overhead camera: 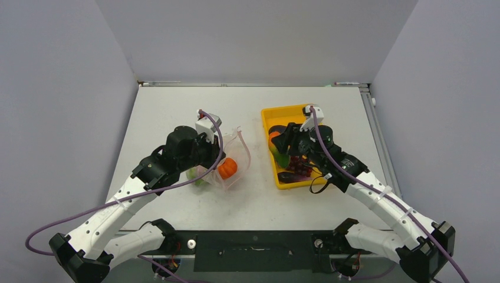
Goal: Place the food in the zip-top bag and seal the zipper
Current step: Place the fake vegetable in the zipper food storage bag.
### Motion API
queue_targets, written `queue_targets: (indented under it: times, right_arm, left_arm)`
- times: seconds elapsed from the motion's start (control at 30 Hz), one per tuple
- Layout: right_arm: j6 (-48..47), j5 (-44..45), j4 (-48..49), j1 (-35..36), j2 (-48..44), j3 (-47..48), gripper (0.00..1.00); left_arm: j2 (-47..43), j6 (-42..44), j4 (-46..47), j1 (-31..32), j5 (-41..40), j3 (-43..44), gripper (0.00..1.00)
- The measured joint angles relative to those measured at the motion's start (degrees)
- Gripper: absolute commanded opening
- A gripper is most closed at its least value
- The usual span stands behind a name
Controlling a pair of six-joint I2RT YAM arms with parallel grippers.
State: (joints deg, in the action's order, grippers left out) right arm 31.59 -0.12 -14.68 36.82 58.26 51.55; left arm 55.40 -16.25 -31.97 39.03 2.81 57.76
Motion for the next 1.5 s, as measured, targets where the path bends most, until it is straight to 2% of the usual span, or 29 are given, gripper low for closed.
queue_targets:
  times: [0.2, 0.5, 1.03, 1.5]
  right_arm:
    - [2.93, -5.57, 4.28, 4.44, 1.46, 0.9, 0.05]
    - [6.88, -4.85, 9.22, 14.62, 6.14, 3.89, 0.05]
    - [17.73, 2.12, 21.42, 19.58, 12.98, 2.8, 0.05]
    - [23.8, 9.97, 26.05, 22.88, 16.02, -0.68, 0.05]
  left_arm:
    - [0.0, 0.0, 0.0, 0.0, 0.0, 0.0, 0.0]
    - [0.0, -0.02, 0.0, 0.0, 0.0, 0.0, 0.0]
    - [-3.19, -0.22, 0.04, 0.0, -1.57, -0.28, 0.0]
    - [-7.41, -1.11, 1.05, -0.13, -3.52, -1.42, 0.0]
